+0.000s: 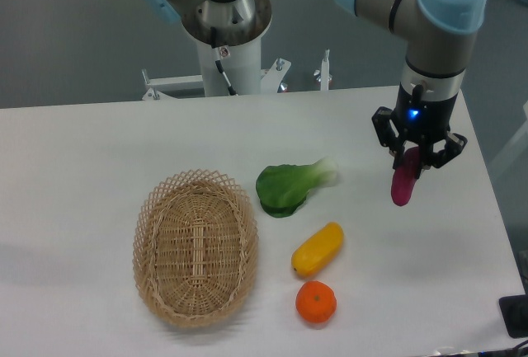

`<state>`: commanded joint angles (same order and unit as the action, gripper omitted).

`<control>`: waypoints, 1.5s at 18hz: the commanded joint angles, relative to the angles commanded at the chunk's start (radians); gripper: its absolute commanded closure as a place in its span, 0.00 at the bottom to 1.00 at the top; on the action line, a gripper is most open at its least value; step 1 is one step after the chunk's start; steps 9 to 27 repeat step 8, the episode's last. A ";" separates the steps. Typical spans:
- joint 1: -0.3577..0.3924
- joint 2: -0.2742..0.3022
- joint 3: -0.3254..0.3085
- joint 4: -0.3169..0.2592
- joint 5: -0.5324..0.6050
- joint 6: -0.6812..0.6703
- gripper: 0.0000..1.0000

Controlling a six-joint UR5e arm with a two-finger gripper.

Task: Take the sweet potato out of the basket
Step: 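Hold the sweet potato raised above the table beside the bok choy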

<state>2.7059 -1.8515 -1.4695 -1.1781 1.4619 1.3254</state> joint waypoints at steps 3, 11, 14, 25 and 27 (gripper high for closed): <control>0.000 0.000 0.000 -0.002 0.003 0.000 0.79; -0.005 -0.003 0.000 0.000 0.002 -0.006 0.79; -0.005 -0.003 0.000 0.000 0.002 -0.006 0.79; -0.005 -0.003 0.000 0.000 0.002 -0.006 0.79; -0.005 -0.003 0.000 0.000 0.002 -0.006 0.79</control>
